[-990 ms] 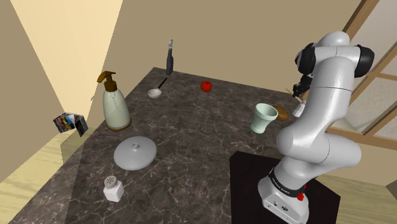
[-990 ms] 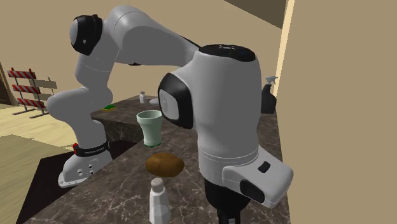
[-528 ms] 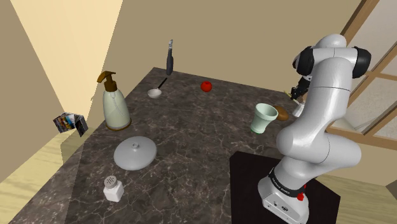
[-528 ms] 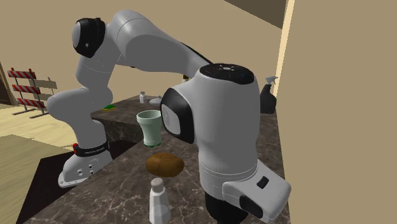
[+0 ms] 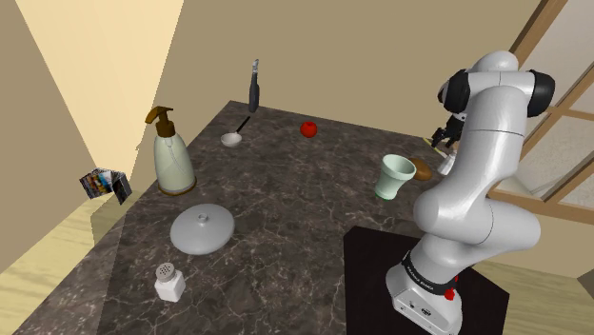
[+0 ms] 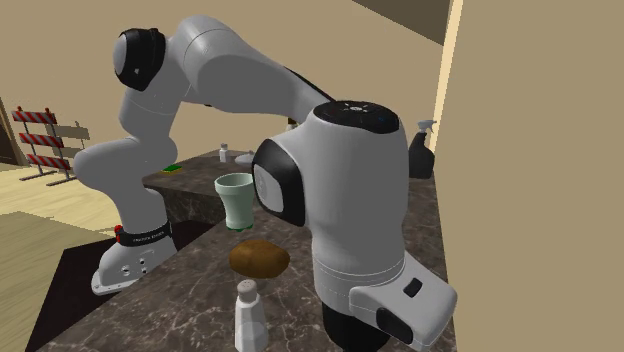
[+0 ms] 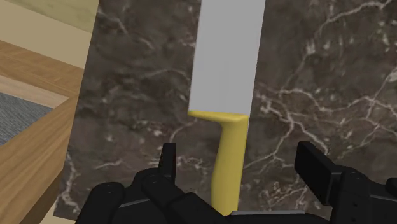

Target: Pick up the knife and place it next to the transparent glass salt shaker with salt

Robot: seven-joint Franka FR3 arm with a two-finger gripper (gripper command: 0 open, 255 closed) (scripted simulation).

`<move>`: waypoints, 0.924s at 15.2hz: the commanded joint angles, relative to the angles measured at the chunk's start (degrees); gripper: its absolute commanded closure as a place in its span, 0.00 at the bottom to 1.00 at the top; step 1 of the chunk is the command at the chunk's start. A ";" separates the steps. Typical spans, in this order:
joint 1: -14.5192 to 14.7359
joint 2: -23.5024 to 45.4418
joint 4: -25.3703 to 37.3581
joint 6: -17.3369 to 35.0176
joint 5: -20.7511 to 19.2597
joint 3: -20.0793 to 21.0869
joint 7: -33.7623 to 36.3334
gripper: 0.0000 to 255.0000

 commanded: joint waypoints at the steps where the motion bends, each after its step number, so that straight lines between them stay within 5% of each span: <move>1: 0.00 0.00 0.00 0.00 0.00 0.00 0.00 0.00; 6: 0.23 -3.10 2.51 -5.33 -1.74 -1.17 1.06 0.00; 14: 0.23 -3.10 2.51 -5.33 -1.75 -1.17 1.06 0.00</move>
